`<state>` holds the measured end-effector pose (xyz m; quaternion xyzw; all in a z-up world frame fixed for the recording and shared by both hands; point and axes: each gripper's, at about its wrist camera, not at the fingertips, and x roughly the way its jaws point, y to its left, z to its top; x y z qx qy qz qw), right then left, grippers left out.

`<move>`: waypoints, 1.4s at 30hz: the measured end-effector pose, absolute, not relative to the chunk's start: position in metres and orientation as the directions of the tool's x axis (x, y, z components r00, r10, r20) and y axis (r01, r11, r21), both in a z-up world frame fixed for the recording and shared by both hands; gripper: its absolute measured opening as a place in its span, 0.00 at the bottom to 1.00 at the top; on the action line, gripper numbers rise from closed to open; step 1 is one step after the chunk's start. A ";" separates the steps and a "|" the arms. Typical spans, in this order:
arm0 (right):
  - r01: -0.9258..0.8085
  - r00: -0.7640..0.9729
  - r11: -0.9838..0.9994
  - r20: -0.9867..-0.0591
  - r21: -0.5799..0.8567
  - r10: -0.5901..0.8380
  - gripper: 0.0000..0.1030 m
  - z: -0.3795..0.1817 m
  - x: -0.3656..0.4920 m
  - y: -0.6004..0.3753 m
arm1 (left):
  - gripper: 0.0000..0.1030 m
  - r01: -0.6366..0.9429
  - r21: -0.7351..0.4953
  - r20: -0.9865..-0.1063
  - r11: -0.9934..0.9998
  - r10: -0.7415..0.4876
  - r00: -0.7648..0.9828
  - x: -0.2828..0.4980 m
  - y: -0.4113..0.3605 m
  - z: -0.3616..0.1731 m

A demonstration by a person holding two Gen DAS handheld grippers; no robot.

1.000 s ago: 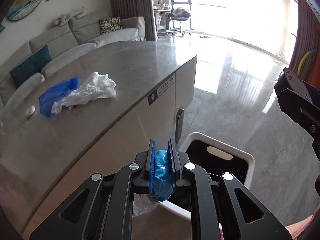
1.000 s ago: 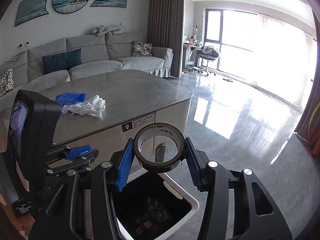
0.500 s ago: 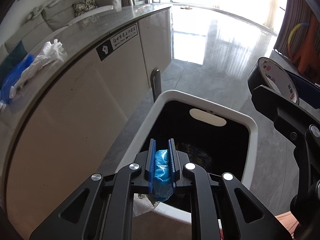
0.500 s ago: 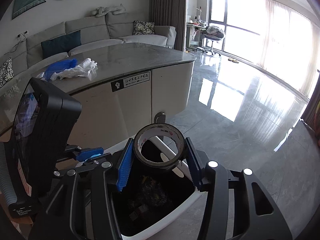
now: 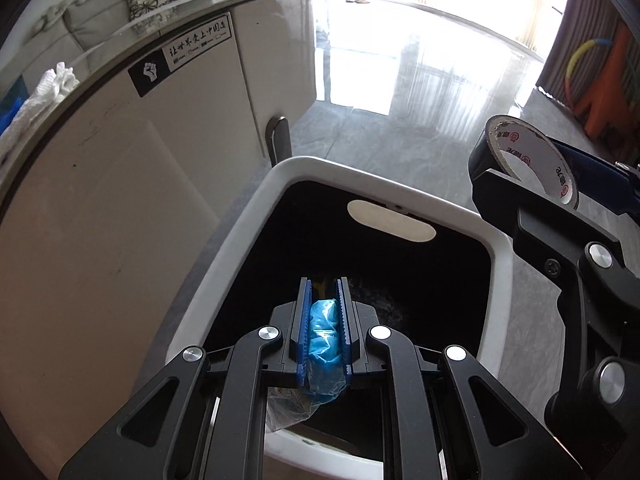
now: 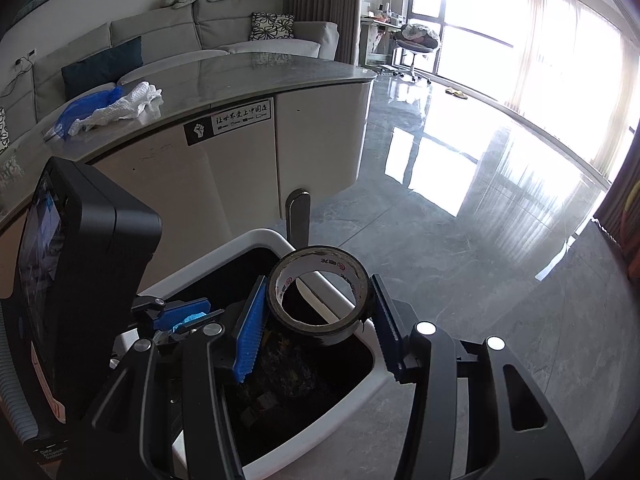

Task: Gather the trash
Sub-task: 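Open the left tool to drop the zip bag into the bin, then open the right tool to drop the tape roll into the bin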

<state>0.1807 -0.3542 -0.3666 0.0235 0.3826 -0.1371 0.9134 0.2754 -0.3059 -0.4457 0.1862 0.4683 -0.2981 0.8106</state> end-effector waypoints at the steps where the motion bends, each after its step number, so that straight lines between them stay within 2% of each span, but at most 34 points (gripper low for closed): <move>1: 0.269 0.664 0.961 -0.711 -0.064 -0.233 0.49 -0.369 0.183 -0.354 | 0.14 0.655 0.027 -0.871 0.755 -0.304 0.386 0.276 -0.306 -0.446; 5: 0.278 0.639 0.958 -0.731 -0.073 -0.241 0.49 -0.377 0.190 -0.357 | 0.15 0.653 0.013 -0.895 0.757 -0.283 0.346 0.281 -0.306 -0.456; 6: 0.281 0.634 0.957 -0.734 -0.073 -0.242 0.49 -0.379 0.191 -0.358 | 0.17 0.649 0.009 -0.903 0.761 -0.273 0.333 0.283 -0.307 -0.459; 7: 0.284 0.630 0.956 -0.737 -0.073 -0.243 0.49 -0.380 0.191 -0.359 | 0.23 0.647 0.000 -0.914 0.763 -0.263 0.310 0.285 -0.308 -0.464; 9: 0.288 0.626 0.955 -0.740 -0.073 -0.246 0.49 -0.382 0.192 -0.360 | 0.97 0.640 0.012 -0.941 0.768 -0.209 0.268 0.292 -0.313 -0.474; 12: 0.291 0.623 0.954 -0.742 -0.072 -0.246 0.49 -0.383 0.193 -0.360 | 0.96 0.628 0.092 -0.932 0.773 -0.155 0.327 0.292 -0.313 -0.472; 23: 0.283 0.618 0.958 -0.756 -0.044 -0.217 0.49 -0.388 0.202 -0.359 | 0.96 0.592 0.146 -0.873 0.793 -0.178 0.453 0.297 -0.283 -0.428; 29: 0.277 0.591 0.961 -0.786 -0.014 -0.181 0.49 -0.402 0.211 -0.359 | 0.96 0.583 0.225 -0.834 0.781 -0.155 0.530 0.296 -0.270 -0.412; 42: 0.180 0.427 0.982 -0.895 -0.051 -0.125 0.50 -0.457 0.232 -0.339 | 0.96 0.551 0.201 -0.820 0.810 -0.169 0.547 0.305 -0.251 -0.396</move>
